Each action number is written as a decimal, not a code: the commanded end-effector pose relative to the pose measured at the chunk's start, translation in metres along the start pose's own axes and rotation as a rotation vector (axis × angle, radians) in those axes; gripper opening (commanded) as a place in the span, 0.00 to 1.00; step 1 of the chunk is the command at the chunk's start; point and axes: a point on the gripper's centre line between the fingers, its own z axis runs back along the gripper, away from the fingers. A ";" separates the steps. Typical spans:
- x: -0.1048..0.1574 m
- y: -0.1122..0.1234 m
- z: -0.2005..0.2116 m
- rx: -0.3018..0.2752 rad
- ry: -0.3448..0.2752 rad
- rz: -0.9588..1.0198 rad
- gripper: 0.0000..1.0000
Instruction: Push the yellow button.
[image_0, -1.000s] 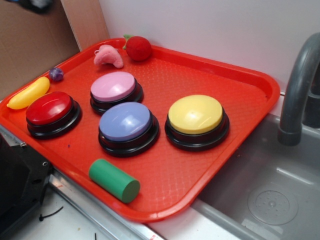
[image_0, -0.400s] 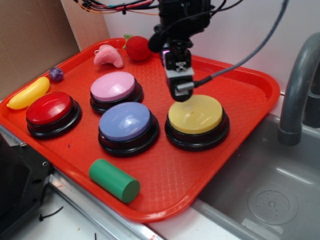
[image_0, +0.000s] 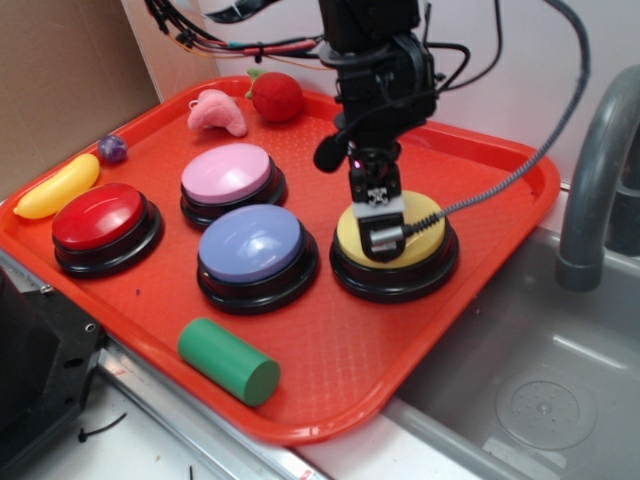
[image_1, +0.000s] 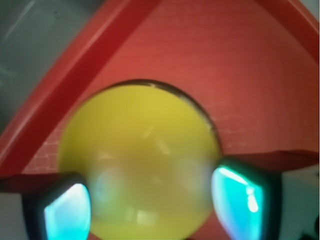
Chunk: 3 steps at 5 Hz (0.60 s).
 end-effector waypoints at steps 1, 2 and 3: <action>0.004 -0.019 0.011 0.056 0.020 -0.005 1.00; 0.005 -0.013 0.029 0.021 0.049 -0.034 1.00; 0.006 -0.011 0.044 0.042 0.050 -0.039 1.00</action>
